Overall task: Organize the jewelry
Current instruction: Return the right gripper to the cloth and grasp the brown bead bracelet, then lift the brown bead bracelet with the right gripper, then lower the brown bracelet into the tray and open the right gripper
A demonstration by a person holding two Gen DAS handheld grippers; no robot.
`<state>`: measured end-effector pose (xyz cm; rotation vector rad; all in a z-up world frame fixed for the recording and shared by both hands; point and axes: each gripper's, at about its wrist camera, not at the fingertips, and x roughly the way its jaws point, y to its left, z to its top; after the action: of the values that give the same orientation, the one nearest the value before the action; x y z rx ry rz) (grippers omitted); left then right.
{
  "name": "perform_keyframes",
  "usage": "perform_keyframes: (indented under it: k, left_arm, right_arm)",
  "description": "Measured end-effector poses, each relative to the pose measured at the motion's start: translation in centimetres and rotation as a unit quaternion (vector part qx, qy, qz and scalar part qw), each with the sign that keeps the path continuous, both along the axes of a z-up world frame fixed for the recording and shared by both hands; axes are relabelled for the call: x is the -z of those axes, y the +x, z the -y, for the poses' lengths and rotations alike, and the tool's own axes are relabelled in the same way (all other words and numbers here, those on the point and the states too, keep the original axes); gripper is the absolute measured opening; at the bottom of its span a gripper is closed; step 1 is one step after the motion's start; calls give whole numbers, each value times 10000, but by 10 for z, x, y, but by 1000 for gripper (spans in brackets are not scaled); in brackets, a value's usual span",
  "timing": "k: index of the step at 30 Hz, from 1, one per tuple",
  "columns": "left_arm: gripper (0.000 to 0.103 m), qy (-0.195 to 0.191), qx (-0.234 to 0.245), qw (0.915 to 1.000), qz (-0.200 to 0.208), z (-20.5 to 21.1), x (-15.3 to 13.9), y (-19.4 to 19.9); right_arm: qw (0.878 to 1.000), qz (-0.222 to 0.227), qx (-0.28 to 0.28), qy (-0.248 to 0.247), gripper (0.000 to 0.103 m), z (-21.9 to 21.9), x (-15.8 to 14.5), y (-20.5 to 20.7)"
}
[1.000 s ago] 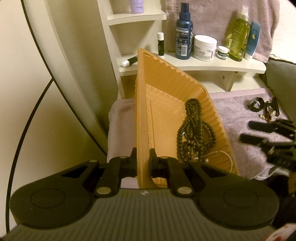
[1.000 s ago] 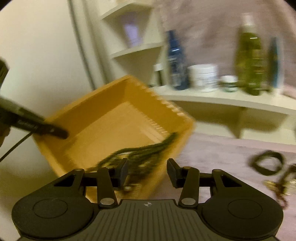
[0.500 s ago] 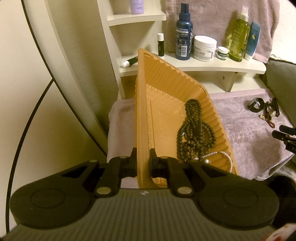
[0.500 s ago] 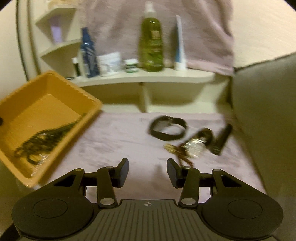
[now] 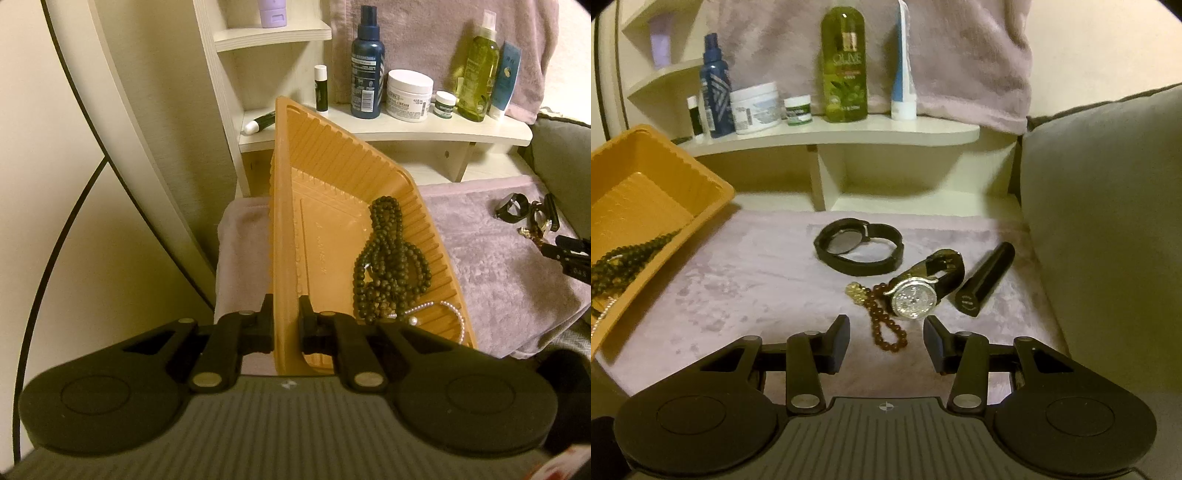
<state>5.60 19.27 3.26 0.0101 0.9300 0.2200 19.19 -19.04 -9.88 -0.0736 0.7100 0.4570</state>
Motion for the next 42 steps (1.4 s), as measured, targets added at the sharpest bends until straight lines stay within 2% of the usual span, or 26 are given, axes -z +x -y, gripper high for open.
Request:
perform_keyframes:
  k: [1,4,7,11,16,23,42]
  left_arm:
    - [10,-3,-2,10000,2,0,0,0]
    - [10,1,1,10000,1,0,0,0]
    - [10,6,0,10000,-3,0,0,0]
    - [10,8,5,10000,-7,-1,0,0]
    - [10,11,4,10000,-8,-1,1,-1]
    - [10,18,18,10000,-9,-1,0,-1]
    - [10,29,24,10000,9,1,-1,-1]
  right_arm:
    - [10000,-64,-12,-3,44,0,2,3]
    - [9997,-232,51,107,28,2,6,11]
    - [9997,-217,31,82,22,1,7,10]
    - [9996,-246,-40,96,5,-3,5,6]
    - [9994,-153,-287,98,5,-14,-4,-12]
    - [9990,-108,-342,278,5,-20,-14,-31]
    - [9947,655,-578,536,5,-27,-74,-27]
